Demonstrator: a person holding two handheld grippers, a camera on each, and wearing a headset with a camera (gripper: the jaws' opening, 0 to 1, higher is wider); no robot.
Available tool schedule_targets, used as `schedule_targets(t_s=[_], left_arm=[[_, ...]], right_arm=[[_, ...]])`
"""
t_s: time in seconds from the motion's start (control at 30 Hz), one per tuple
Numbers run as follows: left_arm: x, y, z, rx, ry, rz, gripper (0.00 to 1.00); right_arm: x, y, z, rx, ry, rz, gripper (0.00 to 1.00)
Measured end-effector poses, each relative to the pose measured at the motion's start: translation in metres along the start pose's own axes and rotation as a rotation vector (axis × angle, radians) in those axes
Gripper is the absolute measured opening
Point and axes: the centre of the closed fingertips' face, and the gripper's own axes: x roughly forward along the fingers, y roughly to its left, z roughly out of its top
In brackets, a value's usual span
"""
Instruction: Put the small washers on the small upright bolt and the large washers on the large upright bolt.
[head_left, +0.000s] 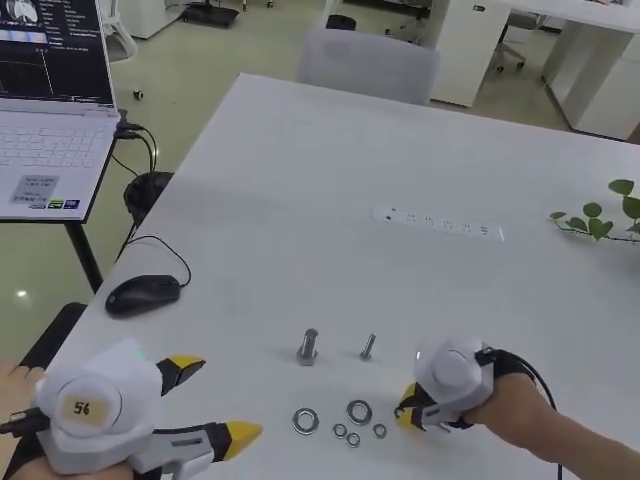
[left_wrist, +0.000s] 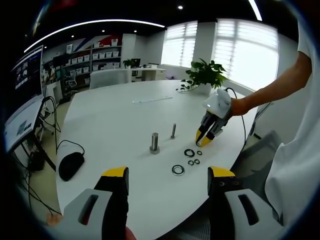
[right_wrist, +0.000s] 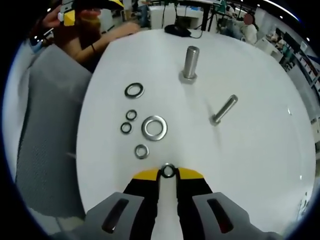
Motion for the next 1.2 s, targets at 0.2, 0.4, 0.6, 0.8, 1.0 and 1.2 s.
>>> schedule_targets(t_s=[0.2,0.4,0.6,0.8,1.0,1.2], left_arm=[[-0.002,0.002,-0.001,-0.004,-0.001,0.004,0.63],[-0.004,0.003,-0.002,-0.008,-0.004,0.007,0.63],[-0.003,0.003,-0.003,-0.010,-0.005,0.003,0.63],[-0.002,0.002,-0.003,-0.006,-0.001,-0.004,0.63],[-0.002,0.002,-0.003,-0.004,-0.001,-0.003,0.63],[-0.002,0.002,-0.003,-0.005,0.000,-0.002,0.63]], right_arm=[[-0.004,0.000,0.002,0.014,0.001,-0.006,0.14],[-0.011,-0.007,0.008,0.023,-0.012,-0.023,0.14],[-0.025,-0.023,0.027,0.017,-0.044,-0.055,0.14],[-0.034,-0.035,0.042,-0.005,-0.056,-0.071,0.14],[-0.041,-0.047,0.056,-0.039,-0.061,-0.083,0.14],[-0.044,-0.060,0.068,-0.089,-0.059,-0.078,0.14]])
